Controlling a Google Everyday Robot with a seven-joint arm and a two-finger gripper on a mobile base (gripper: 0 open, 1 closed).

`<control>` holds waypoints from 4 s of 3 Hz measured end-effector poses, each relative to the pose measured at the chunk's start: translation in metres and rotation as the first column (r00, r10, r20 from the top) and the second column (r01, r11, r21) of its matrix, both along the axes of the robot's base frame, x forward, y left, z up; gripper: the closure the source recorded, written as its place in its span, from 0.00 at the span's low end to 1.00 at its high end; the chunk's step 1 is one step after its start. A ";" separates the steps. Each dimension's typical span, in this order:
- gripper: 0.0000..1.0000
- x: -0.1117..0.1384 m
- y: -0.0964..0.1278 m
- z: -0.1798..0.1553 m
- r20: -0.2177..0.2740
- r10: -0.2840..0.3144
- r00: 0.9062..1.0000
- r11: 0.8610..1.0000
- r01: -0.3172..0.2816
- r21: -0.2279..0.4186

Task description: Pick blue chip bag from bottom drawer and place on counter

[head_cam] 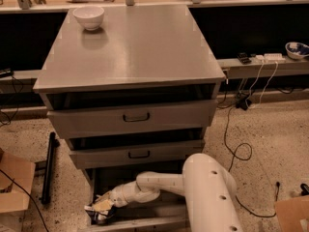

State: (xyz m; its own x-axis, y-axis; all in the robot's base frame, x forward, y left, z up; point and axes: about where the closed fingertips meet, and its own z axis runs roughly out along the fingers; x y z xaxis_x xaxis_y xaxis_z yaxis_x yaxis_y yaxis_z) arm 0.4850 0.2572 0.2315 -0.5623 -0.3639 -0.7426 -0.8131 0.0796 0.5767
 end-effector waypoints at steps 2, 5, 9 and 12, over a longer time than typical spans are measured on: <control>1.00 -0.020 -0.083 0.125 0.103 -0.068 0.992 0.991 0.056 0.122; 1.00 -0.021 -0.250 0.412 0.502 -0.048 0.864 0.972 -0.076 0.223; 1.00 -0.067 -0.338 0.764 0.834 0.116 0.540 0.985 -0.168 -0.028; 1.00 0.095 -0.303 0.730 0.806 0.300 0.510 0.952 -0.212 -0.220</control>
Offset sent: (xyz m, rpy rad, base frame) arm -0.0458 -0.2107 0.2489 0.2097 -0.1823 -0.1509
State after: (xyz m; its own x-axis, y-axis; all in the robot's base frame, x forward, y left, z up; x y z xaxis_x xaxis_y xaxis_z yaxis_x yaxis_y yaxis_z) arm 0.5804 -0.0459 0.9615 0.4092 -0.4716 -0.7811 -0.9124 -0.2015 -0.3563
